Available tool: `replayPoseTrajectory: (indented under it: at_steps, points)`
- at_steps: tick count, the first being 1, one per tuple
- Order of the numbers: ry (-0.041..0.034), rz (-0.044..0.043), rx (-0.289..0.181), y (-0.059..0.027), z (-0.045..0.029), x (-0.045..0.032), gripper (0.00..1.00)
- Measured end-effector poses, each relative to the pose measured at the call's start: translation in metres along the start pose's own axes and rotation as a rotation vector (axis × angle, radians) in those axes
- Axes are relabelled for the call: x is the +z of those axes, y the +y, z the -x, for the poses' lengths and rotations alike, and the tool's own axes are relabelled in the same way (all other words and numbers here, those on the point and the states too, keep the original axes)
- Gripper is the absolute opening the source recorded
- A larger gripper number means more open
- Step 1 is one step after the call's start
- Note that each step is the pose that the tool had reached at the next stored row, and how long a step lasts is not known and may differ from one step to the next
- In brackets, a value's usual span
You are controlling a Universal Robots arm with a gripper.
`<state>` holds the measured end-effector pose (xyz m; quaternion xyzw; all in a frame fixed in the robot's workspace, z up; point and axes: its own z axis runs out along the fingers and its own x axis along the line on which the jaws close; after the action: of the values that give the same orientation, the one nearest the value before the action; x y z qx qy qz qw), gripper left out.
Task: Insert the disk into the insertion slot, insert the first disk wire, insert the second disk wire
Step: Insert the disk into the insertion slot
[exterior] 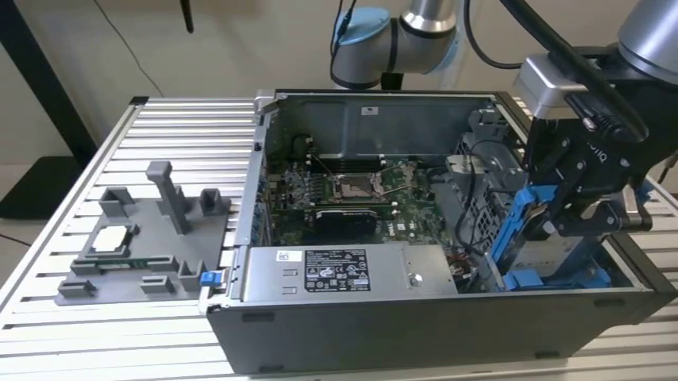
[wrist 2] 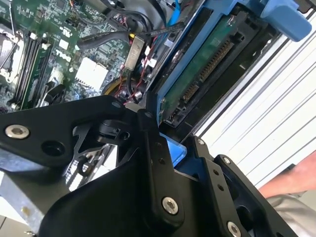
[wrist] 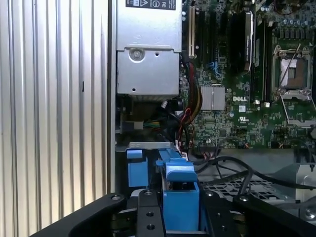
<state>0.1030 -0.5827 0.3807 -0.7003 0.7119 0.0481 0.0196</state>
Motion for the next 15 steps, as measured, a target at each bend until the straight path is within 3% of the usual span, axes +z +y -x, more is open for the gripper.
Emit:
replayPoseTrajectory:
  at_steps: [9,15]
  points:
    - [-0.0013,0.0059,0.000,-0.0050,-0.0001,0.0035,0.00]
    - [-0.0107,0.0059,0.000,-0.0050,0.0000,0.0026,0.00]
